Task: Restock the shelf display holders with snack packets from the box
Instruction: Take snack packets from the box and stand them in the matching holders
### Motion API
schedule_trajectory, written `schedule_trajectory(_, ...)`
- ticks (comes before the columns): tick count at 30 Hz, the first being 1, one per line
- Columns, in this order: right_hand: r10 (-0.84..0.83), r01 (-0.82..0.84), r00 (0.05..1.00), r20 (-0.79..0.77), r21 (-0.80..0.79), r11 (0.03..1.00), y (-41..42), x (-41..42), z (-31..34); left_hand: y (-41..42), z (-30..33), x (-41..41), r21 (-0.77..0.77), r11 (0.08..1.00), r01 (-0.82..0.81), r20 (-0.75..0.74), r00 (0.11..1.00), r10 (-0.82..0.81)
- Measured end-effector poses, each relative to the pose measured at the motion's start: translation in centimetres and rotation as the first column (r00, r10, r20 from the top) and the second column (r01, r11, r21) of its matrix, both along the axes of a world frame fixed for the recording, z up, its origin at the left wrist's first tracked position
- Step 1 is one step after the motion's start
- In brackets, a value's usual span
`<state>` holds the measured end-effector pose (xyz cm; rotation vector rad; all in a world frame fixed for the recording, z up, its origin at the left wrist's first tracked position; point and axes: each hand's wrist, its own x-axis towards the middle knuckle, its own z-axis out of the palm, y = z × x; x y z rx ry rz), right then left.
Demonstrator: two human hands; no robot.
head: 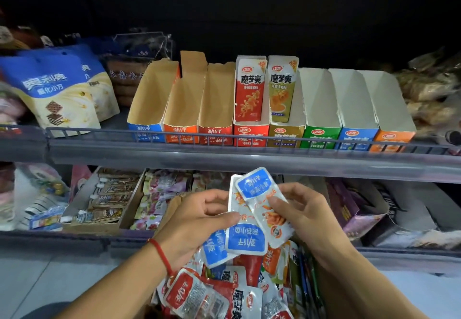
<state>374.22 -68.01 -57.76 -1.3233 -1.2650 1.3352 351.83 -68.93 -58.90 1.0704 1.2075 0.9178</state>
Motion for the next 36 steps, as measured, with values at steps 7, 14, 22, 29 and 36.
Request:
schedule_trajectory(7,0.001,-0.001,1.0,-0.005,-0.024,1.0,-0.3,-1.2,-0.1,0.1,-0.1,-0.1,-0.028,0.999,-0.046,0.012,0.999,0.047)
schedule_trajectory(14,0.013,-0.119,0.899,0.438,0.215,0.969,0.7,0.9,0.4,0.7,0.8,-1.7,-0.094,0.989,0.116,-0.069,0.99,-0.123)
schedule_trajectory(22,0.505,-0.528,0.803,0.317,-0.013,0.849,0.1,0.3,0.6,0.6,1.2,-2.3,-0.195,0.899,0.392,-0.112,0.902,-0.417)
schedule_trajectory(29,0.075,-0.067,0.992,0.097,-0.078,0.995,-0.2,-0.7,-0.8,1.0,0.8,-2.9,-0.139,0.954,0.267,0.184,0.953,-0.24)
schedule_trajectory(36,-0.002,-0.002,0.936,0.353,0.011,1.0,0.0,-0.6,-1.0,1.2,-0.6,-1.7,-0.034,0.991,-0.131,0.018,0.991,0.132)
